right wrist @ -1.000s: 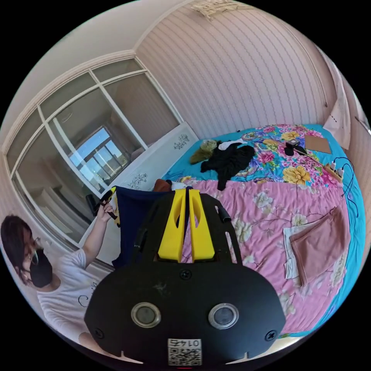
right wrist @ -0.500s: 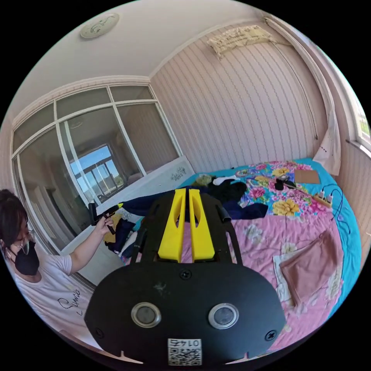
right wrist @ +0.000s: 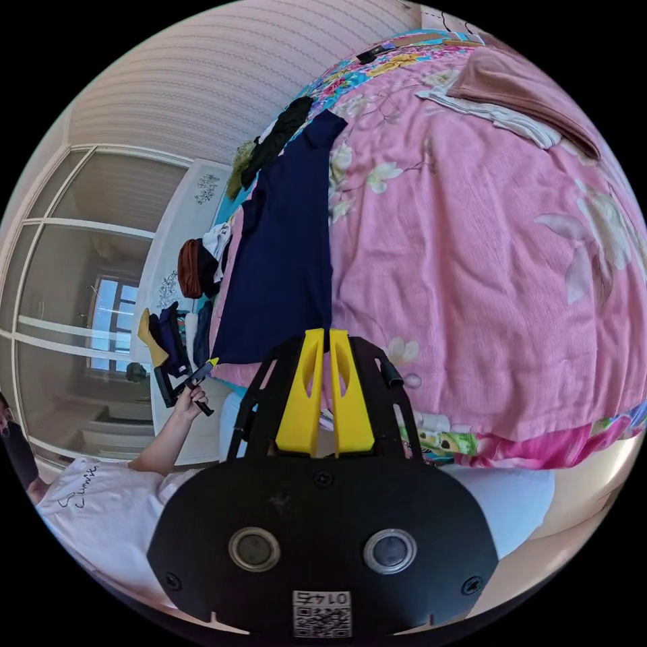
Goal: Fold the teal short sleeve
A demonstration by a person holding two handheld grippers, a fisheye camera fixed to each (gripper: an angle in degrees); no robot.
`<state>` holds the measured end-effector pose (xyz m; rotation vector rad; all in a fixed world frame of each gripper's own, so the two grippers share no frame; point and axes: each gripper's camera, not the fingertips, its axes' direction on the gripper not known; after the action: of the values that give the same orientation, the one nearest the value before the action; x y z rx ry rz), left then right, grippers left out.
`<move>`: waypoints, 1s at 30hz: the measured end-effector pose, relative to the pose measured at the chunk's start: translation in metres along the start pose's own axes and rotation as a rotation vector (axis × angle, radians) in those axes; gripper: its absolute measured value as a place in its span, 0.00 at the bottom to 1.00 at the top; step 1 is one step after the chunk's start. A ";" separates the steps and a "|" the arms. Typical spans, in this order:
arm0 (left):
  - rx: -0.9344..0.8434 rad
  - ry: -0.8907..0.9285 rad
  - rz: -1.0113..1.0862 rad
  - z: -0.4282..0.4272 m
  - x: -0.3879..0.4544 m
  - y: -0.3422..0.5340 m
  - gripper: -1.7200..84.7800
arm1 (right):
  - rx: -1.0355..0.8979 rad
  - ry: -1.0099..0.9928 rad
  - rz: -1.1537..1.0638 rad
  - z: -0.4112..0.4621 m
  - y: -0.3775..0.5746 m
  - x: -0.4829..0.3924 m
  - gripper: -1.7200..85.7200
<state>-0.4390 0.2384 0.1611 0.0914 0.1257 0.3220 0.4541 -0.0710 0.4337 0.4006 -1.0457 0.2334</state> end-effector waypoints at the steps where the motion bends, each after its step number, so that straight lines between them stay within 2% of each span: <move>1: -0.005 0.003 -0.004 0.000 0.000 0.000 0.01 | 0.001 -0.003 0.008 -0.001 0.000 0.003 0.02; 14: -0.177 -0.083 0.125 0.021 0.022 0.007 0.01 | -0.127 0.064 0.045 0.006 0.000 0.037 0.02; 18: -0.201 -0.077 0.109 0.031 0.026 0.009 0.01 | -0.141 0.158 0.056 0.013 -0.002 0.038 0.02; 25: -0.265 -0.122 0.117 0.049 0.031 0.009 0.01 | -0.198 0.185 0.097 0.016 -0.004 0.050 0.02; 30: -0.266 -0.070 0.089 0.067 0.036 0.004 0.03 | -0.171 0.252 0.086 0.031 -0.014 0.046 0.03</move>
<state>-0.3976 0.2493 0.2244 -0.1555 0.0083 0.4211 0.4573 -0.0965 0.4843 0.1669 -0.8279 0.2621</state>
